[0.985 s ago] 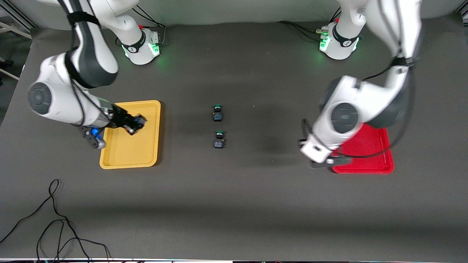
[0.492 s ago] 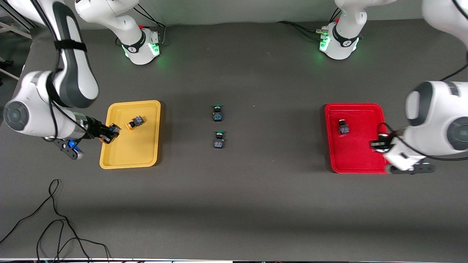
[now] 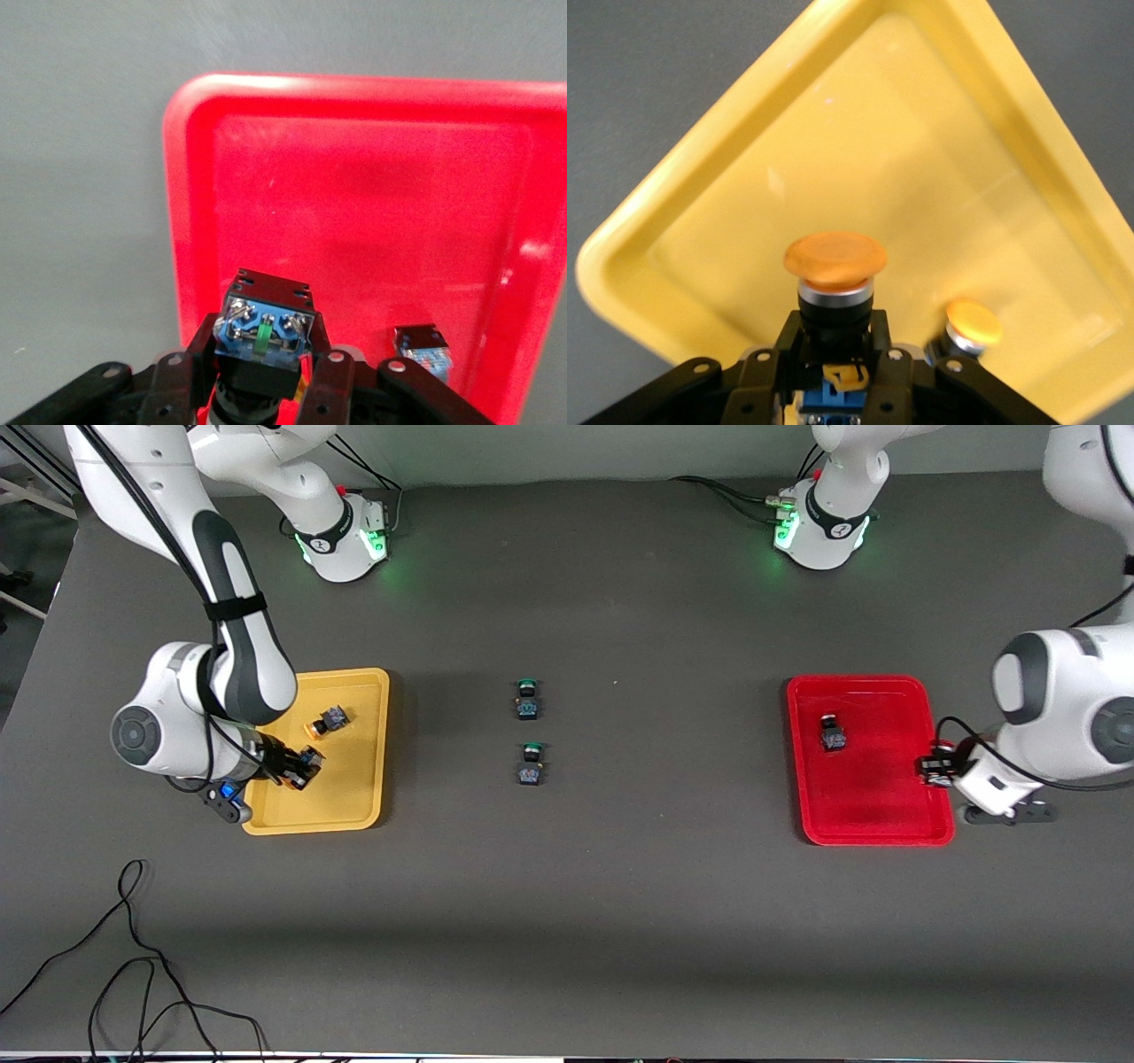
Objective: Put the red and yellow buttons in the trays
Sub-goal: 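Lower and release both buttons into their trays with both grippers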
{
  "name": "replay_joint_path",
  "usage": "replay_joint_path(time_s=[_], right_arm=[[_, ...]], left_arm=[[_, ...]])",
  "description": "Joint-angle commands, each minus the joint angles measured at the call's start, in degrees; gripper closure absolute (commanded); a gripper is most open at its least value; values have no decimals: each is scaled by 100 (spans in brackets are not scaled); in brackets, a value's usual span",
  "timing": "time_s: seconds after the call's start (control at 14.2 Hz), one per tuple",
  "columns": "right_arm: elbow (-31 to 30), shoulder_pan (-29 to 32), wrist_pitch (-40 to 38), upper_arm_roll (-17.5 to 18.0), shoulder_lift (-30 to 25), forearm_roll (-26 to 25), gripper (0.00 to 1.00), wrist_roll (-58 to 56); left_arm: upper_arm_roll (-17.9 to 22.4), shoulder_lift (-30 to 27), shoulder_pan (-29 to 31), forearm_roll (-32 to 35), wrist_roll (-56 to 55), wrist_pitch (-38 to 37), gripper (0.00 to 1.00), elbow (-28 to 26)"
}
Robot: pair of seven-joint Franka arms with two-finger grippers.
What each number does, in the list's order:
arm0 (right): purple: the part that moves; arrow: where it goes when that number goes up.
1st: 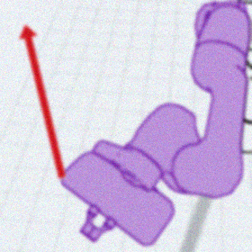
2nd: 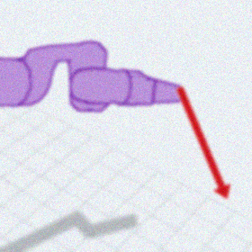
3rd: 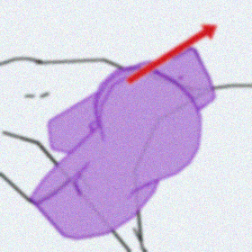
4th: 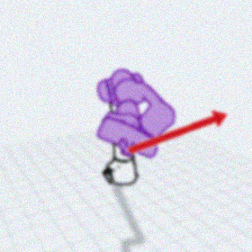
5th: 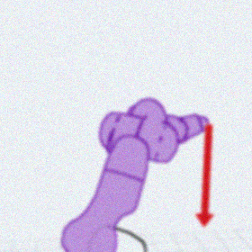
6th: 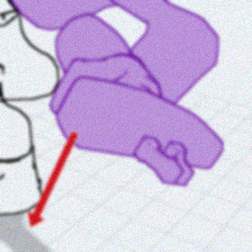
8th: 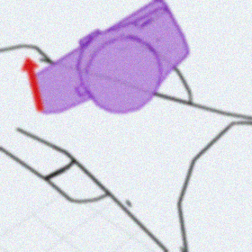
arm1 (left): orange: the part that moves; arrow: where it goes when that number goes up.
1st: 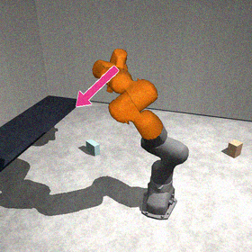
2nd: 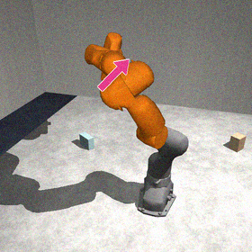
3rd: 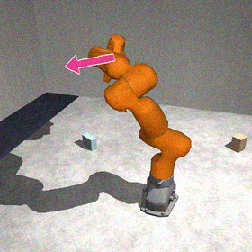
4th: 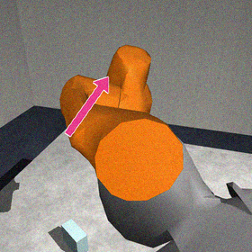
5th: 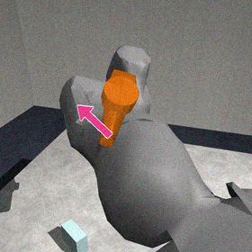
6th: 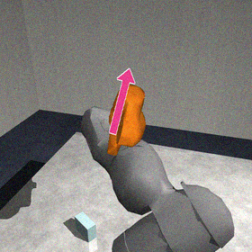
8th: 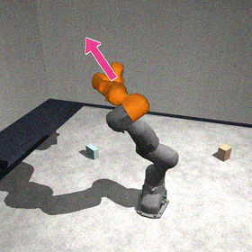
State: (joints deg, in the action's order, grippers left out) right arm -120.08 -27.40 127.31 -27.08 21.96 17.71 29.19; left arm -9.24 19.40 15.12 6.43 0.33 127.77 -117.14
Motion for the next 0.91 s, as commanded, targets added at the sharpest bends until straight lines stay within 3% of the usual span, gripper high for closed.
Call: replay_joint_path(time_s=[0.0, 0.21, 0.28, 0.35, 0.42, 0.49, 0.56, 0.7, 0.84], right_arm=[[-155, -29, 416, -17, 159, 363, 91, -299], [-156, -38, 732, 27, 492, 829, 89, -501], [-147, -38, 786, 27, 589, 961, 85, -615], [-147, -38, 804, 27, 634, 1084, 67, -694], [-147, -38, 804, 27, 652, 1146, 38, -747], [-147, -38, 804, 36, 652, 1147, 8, -739], [-147, -38, 804, 36, 661, 1156, 7, -748], [-147, -38, 786, 27, 643, 1156, 1, -748], [-147, -38, 760, 27, 591, 1156, 0, -748]], left_arm=[[-43, -315, 35, 78, 46, 1140, 100, -1133], [-43, -227, 35, 78, 28, 1637, 98, -1443], [-43, -226, 35, 78, -15, 1663, 90, -1513], [-43, -226, 18, 78, -42, 1715, 87, -1601], [-43, -244, 9, 78, -42, 1820, 72, -1689], [-43, -253, 9, 78, -51, 1908, 36, -1768], [-43, -253, 26, 78, -42, 1918, 1, -1795], [-43, -340, 26, 78, -51, 1839, 0, -1787], [-60, -550, 9, 78, -51, 1664, 0, -1725]])
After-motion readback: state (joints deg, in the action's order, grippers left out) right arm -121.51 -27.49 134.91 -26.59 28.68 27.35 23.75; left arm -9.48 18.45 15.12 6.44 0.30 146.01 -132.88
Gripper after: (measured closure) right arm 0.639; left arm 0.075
